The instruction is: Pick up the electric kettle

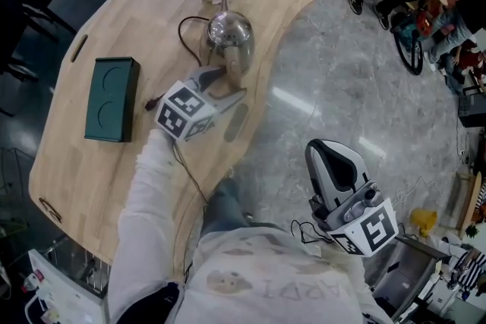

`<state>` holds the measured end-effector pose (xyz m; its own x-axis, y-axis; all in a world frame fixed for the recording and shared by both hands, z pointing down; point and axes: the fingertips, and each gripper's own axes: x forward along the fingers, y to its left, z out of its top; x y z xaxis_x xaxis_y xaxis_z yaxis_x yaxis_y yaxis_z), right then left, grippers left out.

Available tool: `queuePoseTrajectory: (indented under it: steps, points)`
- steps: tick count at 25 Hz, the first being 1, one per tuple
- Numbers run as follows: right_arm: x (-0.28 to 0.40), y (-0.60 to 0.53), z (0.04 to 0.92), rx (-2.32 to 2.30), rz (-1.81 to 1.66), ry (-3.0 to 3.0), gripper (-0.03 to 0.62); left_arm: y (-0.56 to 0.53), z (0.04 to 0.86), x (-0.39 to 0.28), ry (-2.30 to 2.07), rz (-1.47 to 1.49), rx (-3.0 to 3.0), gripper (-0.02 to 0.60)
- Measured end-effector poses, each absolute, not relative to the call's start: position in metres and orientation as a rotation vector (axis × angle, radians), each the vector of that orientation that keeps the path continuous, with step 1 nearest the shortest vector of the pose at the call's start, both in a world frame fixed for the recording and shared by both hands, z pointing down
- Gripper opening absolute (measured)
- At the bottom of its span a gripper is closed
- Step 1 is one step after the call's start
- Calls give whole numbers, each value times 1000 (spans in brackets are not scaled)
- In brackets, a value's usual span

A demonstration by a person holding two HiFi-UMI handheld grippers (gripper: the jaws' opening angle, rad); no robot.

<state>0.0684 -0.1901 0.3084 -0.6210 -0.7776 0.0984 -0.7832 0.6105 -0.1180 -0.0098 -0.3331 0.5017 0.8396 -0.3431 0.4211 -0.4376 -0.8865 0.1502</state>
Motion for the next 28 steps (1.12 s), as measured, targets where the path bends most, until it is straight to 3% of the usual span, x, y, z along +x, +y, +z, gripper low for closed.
queuePoseTrajectory:
  steps: [28]
  points:
    - [75,-201,318,1400,249,-2710,20,-321,513,33,-167,522,2833,241]
